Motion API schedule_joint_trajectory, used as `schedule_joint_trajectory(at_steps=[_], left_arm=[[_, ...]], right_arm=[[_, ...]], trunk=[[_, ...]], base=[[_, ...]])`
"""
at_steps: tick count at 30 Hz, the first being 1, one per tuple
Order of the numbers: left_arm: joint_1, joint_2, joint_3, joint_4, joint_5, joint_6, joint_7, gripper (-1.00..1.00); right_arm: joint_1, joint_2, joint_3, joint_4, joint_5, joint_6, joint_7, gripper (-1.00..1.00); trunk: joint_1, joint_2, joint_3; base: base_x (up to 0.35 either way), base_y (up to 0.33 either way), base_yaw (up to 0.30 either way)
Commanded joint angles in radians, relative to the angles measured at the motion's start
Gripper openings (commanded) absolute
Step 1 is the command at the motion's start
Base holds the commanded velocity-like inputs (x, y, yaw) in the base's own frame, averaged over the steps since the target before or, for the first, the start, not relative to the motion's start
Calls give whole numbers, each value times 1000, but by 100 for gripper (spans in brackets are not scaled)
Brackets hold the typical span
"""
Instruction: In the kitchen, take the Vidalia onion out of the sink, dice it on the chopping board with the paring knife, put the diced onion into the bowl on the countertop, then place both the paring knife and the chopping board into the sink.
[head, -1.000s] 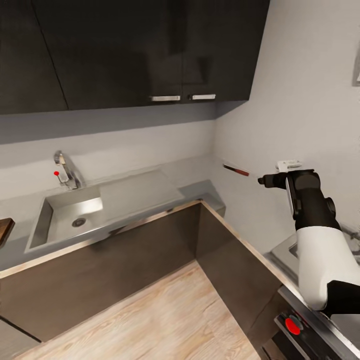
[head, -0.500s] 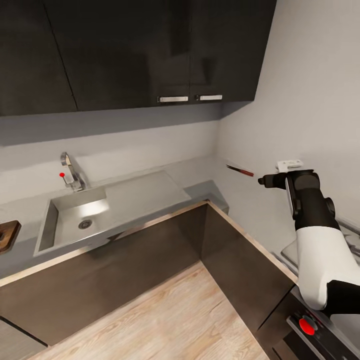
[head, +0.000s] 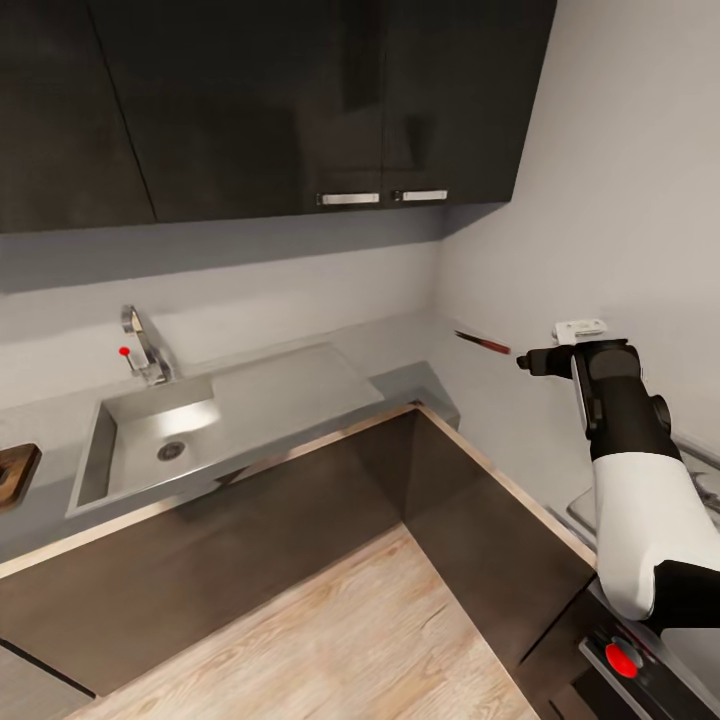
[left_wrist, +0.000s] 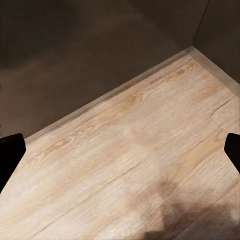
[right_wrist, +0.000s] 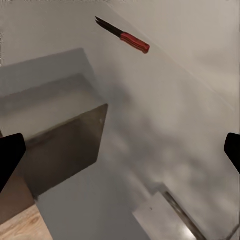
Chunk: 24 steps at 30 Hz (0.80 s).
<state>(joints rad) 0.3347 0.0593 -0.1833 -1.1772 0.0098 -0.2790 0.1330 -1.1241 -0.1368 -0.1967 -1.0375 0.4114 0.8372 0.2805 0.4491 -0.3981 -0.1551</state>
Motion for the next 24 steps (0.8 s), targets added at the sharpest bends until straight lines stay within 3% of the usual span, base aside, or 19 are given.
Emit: schedule_joint_trajectory(at_steps=[1,16,24], left_arm=[[0,1,-4,-1,1,-2,8,100],[0,1,-6,0,1,-2,8,100],[0,1,-21,7,1,-2,9,100]], right_arm=[[-1,0,-1,-1,10,3,9,100],[-1,2,-1,-1,9,3,8,100],[-1,2,-1,-1,9,3,8,100]], trunk=[[1,-2,-2],[1,-2,-2],[1,-2,-2]], base=[[186,151,0],[236,186,0],[210,-65,0]])
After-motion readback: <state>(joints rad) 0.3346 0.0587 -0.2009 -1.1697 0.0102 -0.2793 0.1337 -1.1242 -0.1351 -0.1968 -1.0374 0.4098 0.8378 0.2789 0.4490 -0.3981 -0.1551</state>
